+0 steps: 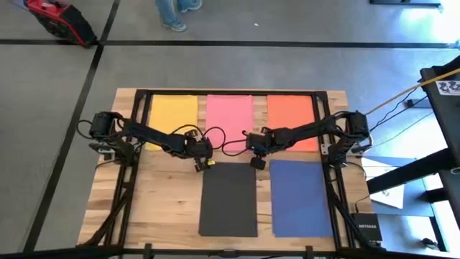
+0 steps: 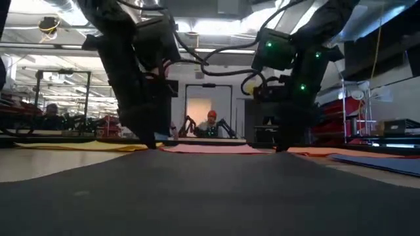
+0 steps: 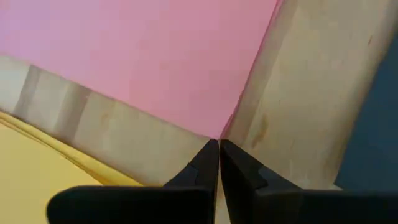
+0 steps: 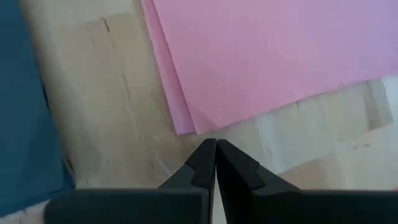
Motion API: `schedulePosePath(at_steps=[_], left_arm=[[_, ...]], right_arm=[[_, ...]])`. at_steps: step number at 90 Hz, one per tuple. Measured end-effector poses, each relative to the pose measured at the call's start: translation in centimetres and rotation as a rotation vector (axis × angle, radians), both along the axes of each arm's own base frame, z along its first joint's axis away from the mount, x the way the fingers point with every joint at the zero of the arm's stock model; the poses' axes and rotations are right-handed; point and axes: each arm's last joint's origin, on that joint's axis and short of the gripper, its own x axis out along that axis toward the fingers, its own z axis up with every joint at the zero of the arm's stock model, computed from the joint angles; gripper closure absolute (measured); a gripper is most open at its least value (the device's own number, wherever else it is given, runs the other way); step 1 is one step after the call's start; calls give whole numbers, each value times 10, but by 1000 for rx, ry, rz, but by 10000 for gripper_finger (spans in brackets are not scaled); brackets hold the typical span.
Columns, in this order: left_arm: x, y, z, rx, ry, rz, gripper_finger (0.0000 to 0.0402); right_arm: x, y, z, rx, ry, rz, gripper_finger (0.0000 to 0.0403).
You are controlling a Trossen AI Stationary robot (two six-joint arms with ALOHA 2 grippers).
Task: Organize paper
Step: Adjust the papers on the table
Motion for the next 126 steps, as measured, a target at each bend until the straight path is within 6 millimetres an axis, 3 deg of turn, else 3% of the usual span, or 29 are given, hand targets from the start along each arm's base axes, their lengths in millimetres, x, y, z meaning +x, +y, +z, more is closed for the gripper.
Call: schedulePosePath(at_steps=[34, 64, 78, 96, 109, 126], left_arm=[[0, 0, -1, 0, 0, 0, 402], [1, 0, -1, -1, -3, 2, 402], [1, 0, -1, -5, -3, 3, 402], [1, 0, -1, -6, -4, 4, 402], [1, 0, -1, -6, -4, 4, 402], [1, 0, -1, -6, -4, 5, 402]], right_arm=[[1, 0, 0, 3, -1, 20, 400], [-10, 2, 9, 32, 54, 25, 400], [-11, 4, 21, 82, -5, 27, 400], [5, 17, 25, 172, -159, 104, 400], [11, 22, 20, 164, -183, 118, 400], [13, 15, -2, 101, -102, 89, 400]])
